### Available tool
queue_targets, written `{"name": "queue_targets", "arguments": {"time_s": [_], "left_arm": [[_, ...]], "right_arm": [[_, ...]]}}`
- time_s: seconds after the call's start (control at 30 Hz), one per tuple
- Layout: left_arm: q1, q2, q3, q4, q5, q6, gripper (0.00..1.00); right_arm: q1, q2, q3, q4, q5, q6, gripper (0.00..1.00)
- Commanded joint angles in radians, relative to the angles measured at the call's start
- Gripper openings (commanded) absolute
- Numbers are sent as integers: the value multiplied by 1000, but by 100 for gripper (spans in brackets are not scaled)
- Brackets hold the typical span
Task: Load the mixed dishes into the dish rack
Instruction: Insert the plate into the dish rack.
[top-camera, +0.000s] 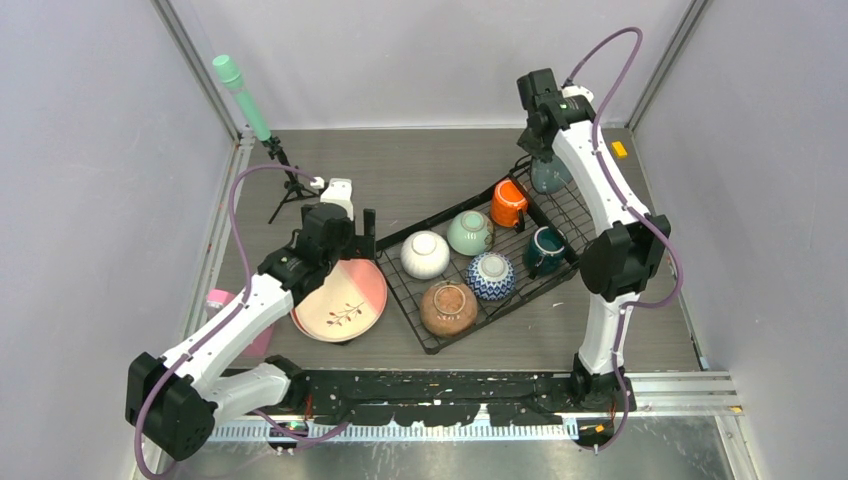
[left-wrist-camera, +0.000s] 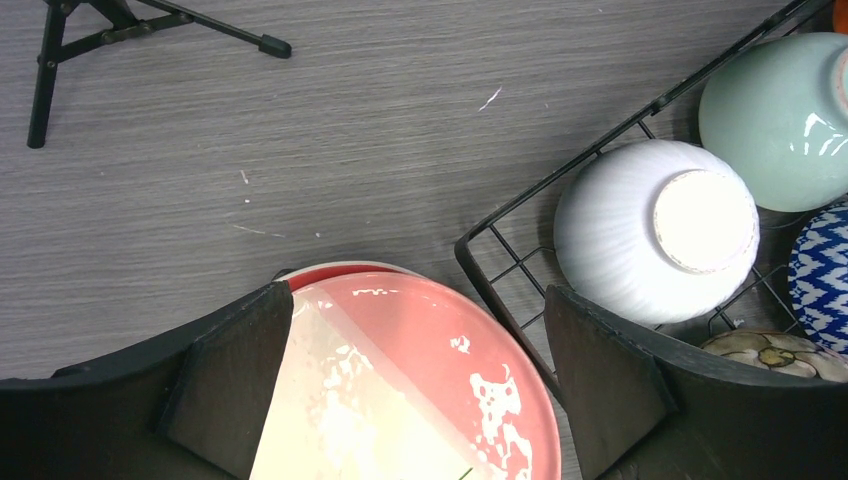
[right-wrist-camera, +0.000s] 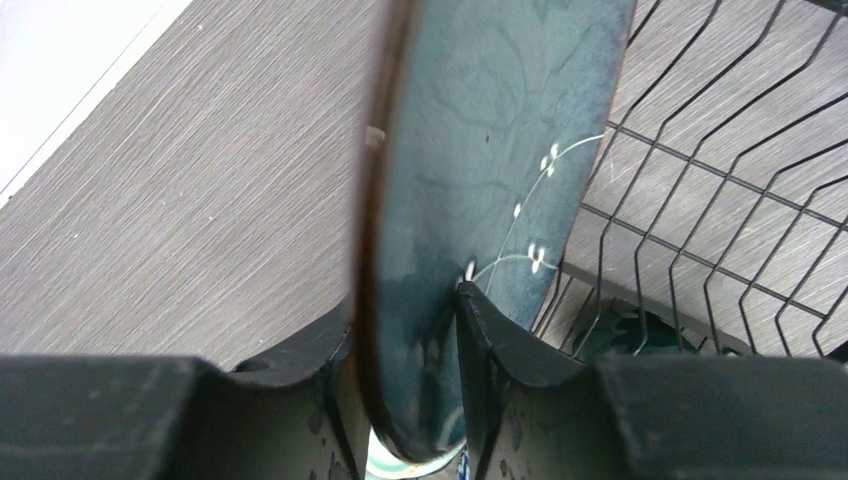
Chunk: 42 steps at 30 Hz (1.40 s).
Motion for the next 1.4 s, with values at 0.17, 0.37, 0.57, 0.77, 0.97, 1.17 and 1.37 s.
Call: {"name": "queue_targets", "arguments": {"time_s": [0.17,0.37,0.57,0.77,0.97,1.17,1.37], "left_arm": [[13,-25,-6,-8,4,-17,100],[15,-13,3,-10,14,-16,100],[16,-6,8,-7,16,-15,100],[16,-3,10,-12,12,-16,100],[18,1,8,-11,16,-17,100],[18,1,14,-22,16,-18,100],[21,-11,6,-27,8,-15,100]], "right_arm": [[-77,-82,-52,113,-105,67,1],[-77,-167,-92,169,-57,76,0],[-77,-209,14,158,-38,81,0],[-76,-227,41,148,-59,97,0],[-74,-250,-24,196,-88,117,0],[-76,-215,-102,228,-151,126,0],[-87,-194,-148,249,-172,80,0]]}}
